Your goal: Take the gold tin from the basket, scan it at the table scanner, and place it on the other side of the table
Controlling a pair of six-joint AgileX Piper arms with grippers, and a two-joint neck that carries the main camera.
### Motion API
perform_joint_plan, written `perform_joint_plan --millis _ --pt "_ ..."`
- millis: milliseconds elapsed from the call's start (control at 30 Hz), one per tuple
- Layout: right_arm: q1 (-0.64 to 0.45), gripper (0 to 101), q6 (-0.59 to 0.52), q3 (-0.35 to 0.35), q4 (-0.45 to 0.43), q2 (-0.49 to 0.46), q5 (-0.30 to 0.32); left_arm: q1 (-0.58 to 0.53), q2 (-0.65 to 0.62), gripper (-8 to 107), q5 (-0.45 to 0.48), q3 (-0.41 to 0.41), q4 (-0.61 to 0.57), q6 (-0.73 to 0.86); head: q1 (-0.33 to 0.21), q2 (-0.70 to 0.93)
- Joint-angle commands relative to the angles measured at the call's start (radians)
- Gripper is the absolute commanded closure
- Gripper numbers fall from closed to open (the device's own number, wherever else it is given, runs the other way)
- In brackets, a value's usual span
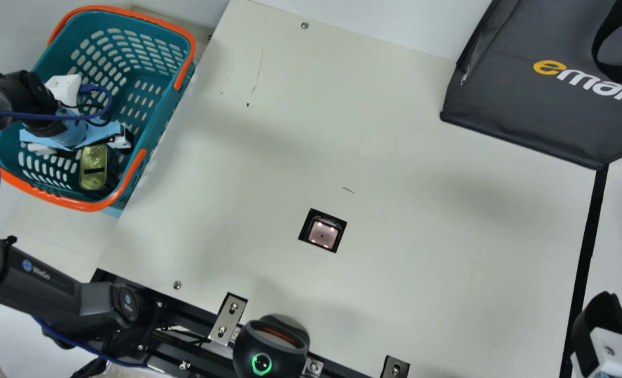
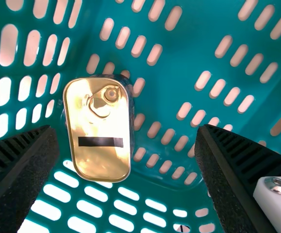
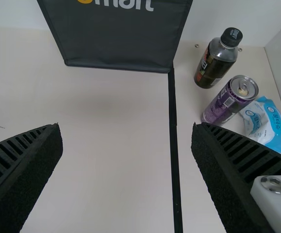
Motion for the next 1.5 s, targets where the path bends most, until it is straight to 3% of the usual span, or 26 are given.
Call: perform_joint_plan --millis 0,967,1467 --pt "0.000 6 0.000 0.000 0.000 0.000 0.000 0.003 0.007 9 -0.006 0.000 0.006 -0.002 -0.029 0.002" --pt "0.000 6 0.000 0.000 0.000 0.000 0.000 0.026 0.122 9 -0.107 0.040 0.158 -0.116 -0.029 0.002" --pt "0.000 6 0.000 0.000 0.000 0.000 0.000 0.020 0.137 9 -0.106 0.045 -0.031 0.004 -0.029 0.002"
